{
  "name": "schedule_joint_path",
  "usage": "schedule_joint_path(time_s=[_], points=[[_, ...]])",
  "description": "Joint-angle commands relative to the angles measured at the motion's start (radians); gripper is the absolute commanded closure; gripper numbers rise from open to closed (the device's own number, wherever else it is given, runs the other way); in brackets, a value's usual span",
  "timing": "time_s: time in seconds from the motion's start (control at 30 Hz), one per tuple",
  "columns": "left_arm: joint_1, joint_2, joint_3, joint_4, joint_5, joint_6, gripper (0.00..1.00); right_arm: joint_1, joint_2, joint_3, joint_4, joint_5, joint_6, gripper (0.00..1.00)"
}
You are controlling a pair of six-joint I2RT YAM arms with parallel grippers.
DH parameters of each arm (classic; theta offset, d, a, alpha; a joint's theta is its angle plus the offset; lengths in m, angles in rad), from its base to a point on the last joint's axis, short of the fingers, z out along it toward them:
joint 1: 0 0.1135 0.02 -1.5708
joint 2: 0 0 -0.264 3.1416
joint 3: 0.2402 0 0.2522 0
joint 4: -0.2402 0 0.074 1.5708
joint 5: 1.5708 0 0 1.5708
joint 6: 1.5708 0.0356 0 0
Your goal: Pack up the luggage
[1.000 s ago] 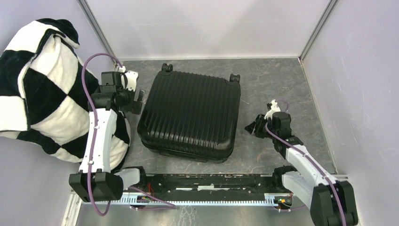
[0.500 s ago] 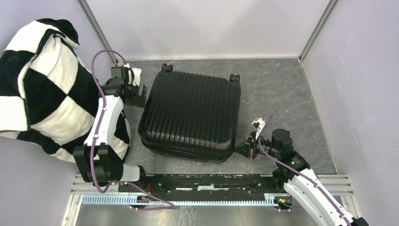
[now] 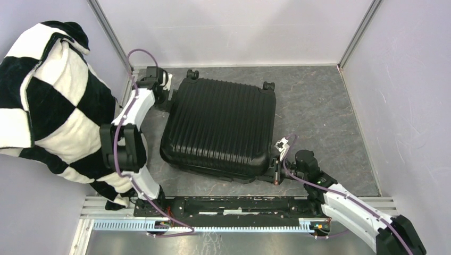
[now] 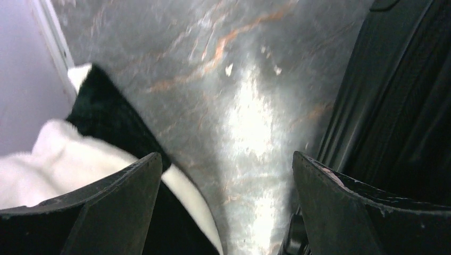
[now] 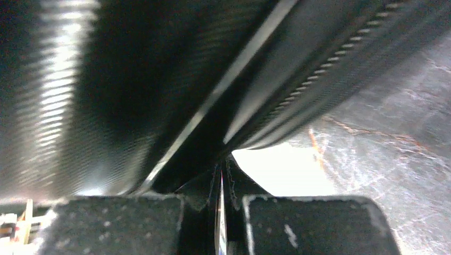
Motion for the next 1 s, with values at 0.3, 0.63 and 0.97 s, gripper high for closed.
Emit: schedule_joint_path(time_s=[0.3, 0.63, 0.97], points=[[-0.21, 0.424, 0.584, -0.139, 0.285, -0.007, 0.01, -0.004, 0.248, 0.04, 0.452, 0.415, 0.171, 0.96], [-0.228, 0.668, 1.141, -0.264, 0.272, 0.008, 0.0, 0.007, 0.489, 0.114, 0.583, 0.545, 0.229, 0.96], [-0.172, 0.154, 0.752, -0.117, -0.084, -0.022, 0.0, 0.142, 0.716, 0.351, 0.55, 0.655, 0.201, 0.94]])
